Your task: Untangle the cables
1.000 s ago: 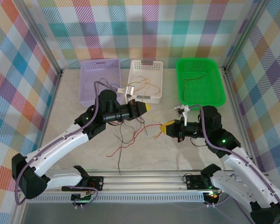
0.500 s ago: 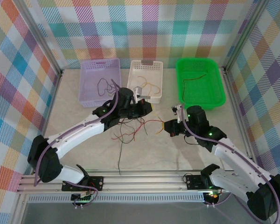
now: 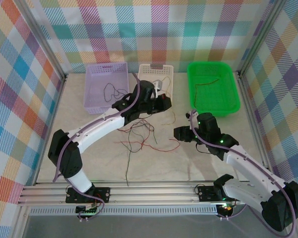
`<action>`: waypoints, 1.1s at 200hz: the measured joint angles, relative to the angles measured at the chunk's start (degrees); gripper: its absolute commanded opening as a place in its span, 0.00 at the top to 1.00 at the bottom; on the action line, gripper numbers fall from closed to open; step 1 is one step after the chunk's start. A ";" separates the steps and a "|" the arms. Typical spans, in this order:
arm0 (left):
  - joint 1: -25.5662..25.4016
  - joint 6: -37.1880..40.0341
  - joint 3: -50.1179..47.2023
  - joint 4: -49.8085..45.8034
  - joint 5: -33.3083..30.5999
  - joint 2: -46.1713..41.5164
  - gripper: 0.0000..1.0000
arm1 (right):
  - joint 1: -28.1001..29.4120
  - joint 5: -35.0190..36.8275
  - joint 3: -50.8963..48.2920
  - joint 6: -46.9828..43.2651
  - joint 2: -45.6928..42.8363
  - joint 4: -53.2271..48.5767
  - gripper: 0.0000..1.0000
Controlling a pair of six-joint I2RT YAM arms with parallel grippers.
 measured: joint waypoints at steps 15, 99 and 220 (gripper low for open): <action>0.02 1.73 4.00 -1.95 -0.22 1.70 1.00 | 0.00 0.48 -0.44 0.52 -2.51 -0.20 0.37; 6.95 7.15 28.22 -8.35 13.97 16.87 1.00 | 0.00 5.25 -0.92 1.14 -18.82 -2.95 0.32; 16.57 -37.86 35.93 31.61 32.89 44.19 1.00 | 0.00 3.76 0.00 2.38 -20.48 -8.02 0.32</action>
